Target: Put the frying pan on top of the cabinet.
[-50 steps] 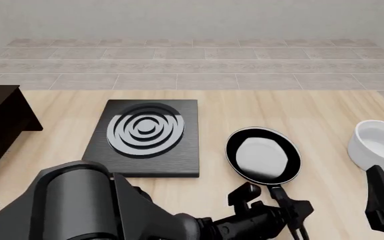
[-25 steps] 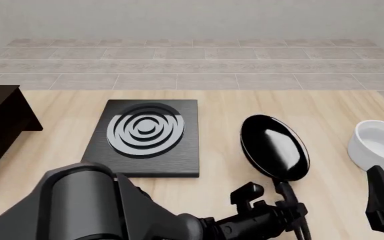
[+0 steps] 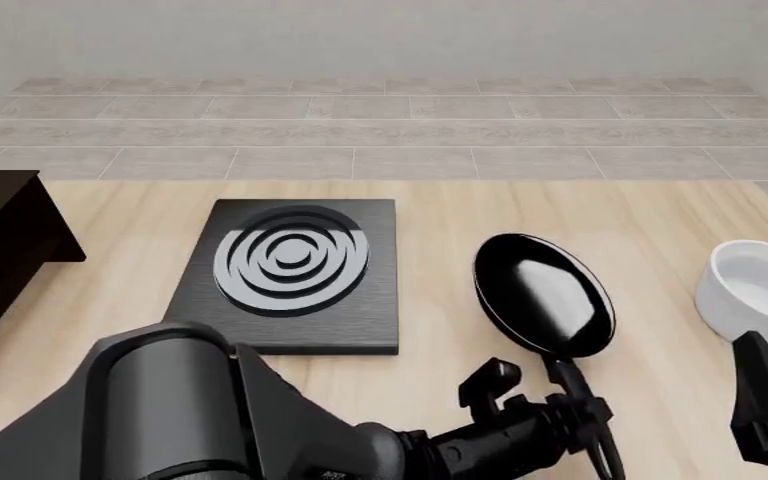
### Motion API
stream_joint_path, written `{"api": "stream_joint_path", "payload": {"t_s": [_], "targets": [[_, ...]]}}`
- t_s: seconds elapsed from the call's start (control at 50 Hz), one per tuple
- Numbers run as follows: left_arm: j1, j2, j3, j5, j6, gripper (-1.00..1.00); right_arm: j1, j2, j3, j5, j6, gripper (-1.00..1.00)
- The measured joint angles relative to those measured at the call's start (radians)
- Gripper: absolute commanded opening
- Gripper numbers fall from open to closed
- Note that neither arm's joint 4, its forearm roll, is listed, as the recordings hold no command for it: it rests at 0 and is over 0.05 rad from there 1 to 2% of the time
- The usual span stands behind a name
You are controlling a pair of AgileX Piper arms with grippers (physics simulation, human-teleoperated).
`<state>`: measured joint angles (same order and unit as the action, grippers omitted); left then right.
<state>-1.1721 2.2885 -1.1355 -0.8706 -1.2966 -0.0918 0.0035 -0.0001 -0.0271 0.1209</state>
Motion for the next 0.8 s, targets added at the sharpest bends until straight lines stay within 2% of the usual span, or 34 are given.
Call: {"api": "stream_joint_path", "payload": {"t_s": [0.14, 0.22, 0.46, 0.8], "targets": [[0.014, -0.021, 0.031, 0.009, -0.047, -1.00, 0.003, 0.000, 0.000, 0.000, -0.003, 1.00], [0.023, -0.043, 0.066, 0.020, -0.052, -1.00, 0.004, 0.000, 0.000, -0.001, -0.006, 1.00], [0.067, -0.164, 0.187, 0.075, 0.027, -1.00, 0.008, 0.002, 0.000, -0.002, -0.011, 1.00], [0.133, -0.457, 0.314, 0.158, 0.152, -1.00, 0.013, 0.006, 0.000, -0.004, -0.018, 1.00]]}}
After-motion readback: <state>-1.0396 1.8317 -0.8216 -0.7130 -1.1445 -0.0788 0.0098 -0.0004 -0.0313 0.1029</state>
